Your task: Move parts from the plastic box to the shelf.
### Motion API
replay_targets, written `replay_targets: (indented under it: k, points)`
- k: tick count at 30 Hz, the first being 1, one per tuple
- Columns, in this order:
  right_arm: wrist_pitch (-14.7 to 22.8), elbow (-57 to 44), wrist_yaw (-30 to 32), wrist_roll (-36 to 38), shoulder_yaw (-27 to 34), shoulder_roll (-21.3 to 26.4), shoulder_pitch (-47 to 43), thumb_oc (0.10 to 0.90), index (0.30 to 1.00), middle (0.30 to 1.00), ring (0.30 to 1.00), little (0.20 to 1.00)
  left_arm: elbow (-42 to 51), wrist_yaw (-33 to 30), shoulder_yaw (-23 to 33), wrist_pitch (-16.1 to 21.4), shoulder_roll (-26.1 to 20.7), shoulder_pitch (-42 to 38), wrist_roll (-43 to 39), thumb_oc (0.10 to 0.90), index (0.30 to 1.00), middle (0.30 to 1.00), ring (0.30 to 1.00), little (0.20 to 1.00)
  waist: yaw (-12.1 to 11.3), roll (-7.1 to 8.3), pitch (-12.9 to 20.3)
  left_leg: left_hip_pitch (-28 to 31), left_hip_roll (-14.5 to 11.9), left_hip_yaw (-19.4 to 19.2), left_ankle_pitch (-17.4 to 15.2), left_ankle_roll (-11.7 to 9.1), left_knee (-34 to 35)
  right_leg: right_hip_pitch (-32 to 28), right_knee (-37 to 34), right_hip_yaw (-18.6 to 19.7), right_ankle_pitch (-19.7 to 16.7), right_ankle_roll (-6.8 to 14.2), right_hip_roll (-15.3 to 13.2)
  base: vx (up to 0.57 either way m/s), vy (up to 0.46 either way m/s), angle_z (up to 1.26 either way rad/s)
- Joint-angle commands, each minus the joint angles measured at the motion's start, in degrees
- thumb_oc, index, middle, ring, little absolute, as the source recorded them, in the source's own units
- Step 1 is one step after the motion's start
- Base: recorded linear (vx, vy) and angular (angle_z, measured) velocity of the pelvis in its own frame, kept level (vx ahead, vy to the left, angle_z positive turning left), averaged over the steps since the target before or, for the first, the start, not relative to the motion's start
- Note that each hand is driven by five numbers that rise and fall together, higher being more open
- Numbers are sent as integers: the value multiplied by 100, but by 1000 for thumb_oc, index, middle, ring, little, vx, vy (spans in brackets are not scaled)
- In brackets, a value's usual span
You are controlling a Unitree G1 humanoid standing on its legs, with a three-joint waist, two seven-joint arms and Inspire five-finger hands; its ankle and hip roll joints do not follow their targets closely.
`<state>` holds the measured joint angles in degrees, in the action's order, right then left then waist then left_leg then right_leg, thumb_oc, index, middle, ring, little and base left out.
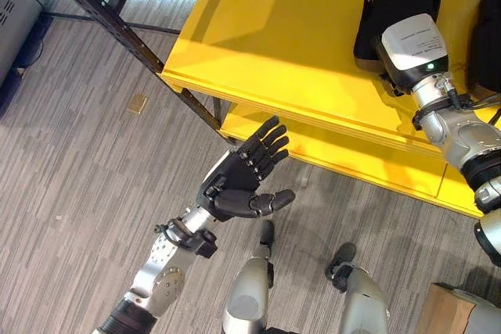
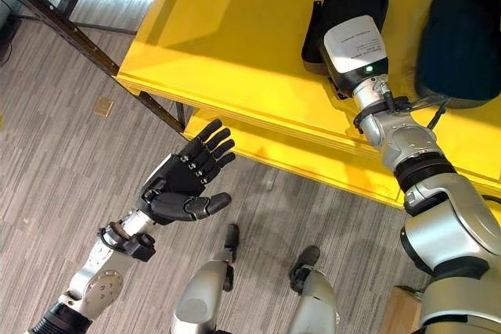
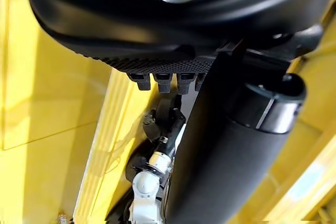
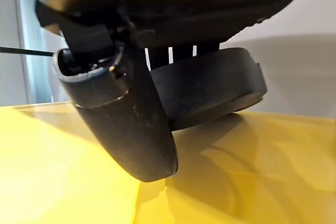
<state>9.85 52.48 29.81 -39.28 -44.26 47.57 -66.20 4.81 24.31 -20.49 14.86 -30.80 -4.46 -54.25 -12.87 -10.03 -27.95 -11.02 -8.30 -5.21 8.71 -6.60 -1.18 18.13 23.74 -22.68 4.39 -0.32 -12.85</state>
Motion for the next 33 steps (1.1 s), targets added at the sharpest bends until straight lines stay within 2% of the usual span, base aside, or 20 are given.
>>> replay_targets:
  k: [1,9,10,15,33]
  points:
    - [-55,-202,407,241,-55,48,-1050,400,300,300,300,300,764,78,-27,442,-81,-112,-104,900,1000,1000,1000,1000,-29,139,68,-137,112,10,-132,57,-138,-395,246,-34,524,315,131,24,41,2]
    - [-65,-169,460,272,-118,-62,-1152,400,300,300,300,300,768,38,-71,417,-157,-209,-122,900,1000,1000,1000,1000,-120,191,8,-111,197,-35,-212,148,-155,-517,63,-130,391,404,61,27,28,1]
    - [-61,-163,460,273,-124,-81,-1154,400,300,300,300,300,768,32,-72,411,-155,-200,-108,900,1000,1000,1000,1000,-121,226,5,-41,232,-19,-303,112,-149,-568,85,-72,498,467,41,106,35,5]
    - [-103,-213,489,264,-143,-103,-1189,400,300,300,300,300,787,-19,-74,419,-196,-220,-103,900,1000,1000,1000,1000,-168,250,-39,-41,285,-38,-357,166,-195,-626,55,-108,466,512,3,47,15,4]
    - [-252,-59,475,275,-200,-120,-1158,400,300,300,300,300,766,4,-118,407,-297,-270,-130,900,1000,1000,1000,1000,-296,271,-181,-199,370,48,-484,263,-487,-633,231,-167,508,526,-50,17,-11,1]
